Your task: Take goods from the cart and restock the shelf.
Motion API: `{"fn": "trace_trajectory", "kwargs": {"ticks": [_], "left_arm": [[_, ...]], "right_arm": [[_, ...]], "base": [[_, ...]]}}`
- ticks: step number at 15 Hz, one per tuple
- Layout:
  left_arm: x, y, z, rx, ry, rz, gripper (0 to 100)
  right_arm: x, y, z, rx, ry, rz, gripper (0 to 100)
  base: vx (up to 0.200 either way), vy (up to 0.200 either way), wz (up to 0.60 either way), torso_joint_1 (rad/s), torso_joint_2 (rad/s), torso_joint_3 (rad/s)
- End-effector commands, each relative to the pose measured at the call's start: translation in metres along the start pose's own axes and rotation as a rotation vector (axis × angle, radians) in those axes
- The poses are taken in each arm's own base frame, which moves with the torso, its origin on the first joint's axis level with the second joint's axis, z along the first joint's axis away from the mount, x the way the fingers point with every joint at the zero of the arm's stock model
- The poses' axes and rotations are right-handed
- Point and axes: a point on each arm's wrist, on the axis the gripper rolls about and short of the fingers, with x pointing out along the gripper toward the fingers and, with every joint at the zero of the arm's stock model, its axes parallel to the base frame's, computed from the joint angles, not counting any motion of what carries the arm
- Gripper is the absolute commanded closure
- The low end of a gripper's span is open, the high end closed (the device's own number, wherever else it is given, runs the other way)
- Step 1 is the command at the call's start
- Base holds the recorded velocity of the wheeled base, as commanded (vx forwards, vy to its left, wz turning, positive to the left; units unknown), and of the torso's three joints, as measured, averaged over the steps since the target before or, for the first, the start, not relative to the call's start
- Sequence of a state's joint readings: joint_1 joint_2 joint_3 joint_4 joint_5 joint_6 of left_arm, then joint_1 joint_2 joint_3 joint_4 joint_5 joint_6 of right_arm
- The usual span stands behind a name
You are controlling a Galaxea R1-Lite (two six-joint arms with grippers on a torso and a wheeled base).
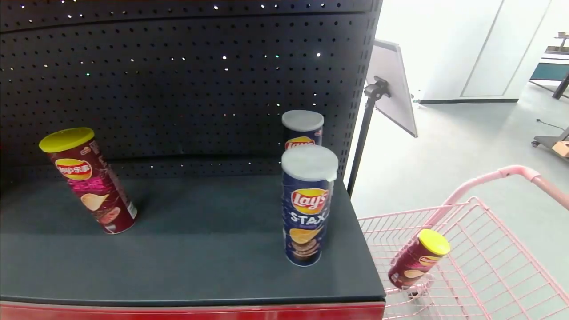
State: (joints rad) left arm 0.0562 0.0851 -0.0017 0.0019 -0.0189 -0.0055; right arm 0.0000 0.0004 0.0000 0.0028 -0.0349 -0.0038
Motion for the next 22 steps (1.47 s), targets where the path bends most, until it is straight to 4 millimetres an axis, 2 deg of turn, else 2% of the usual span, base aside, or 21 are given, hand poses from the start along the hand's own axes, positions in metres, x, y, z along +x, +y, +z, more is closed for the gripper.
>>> {"fn": "trace_trajectory", "kwargs": {"ticks": [1, 9, 16, 22], "left_arm": [[0.0001, 0.0000, 0.0000, -0.001, 0.001, 0.000, 0], [0.0001, 0.0000, 0.0000, -0.001, 0.001, 0.000, 0], [0.0001, 0.0000, 0.0000, -0.004, 0.001, -0.002, 0], [0.0001, 0.0000, 0.0000, -0.005, 0.001, -0.002, 0]], "right_arm": [[0.0001, 0.0000, 0.0000, -0.001, 0.001, 0.000, 0], [0.0001, 0.0000, 0.0000, -0.001, 0.001, 0.000, 0], [0.0001, 0.0000, 0.0000, -0.001, 0.001, 0.000, 0], [0.0001, 0.0000, 0.0000, -0.002, 0.001, 0.000, 0]], "base": [[0.000, -0.200, 0.00, 0.002, 0.00, 0.002], [0.000, -0.200, 0.00, 0.003, 0.00, 0.005], [0.000, 0.000, 0.00, 0.000, 0.00, 0.000], [-0.200, 0.000, 0.00, 0.004, 0.00, 0.001]]}}
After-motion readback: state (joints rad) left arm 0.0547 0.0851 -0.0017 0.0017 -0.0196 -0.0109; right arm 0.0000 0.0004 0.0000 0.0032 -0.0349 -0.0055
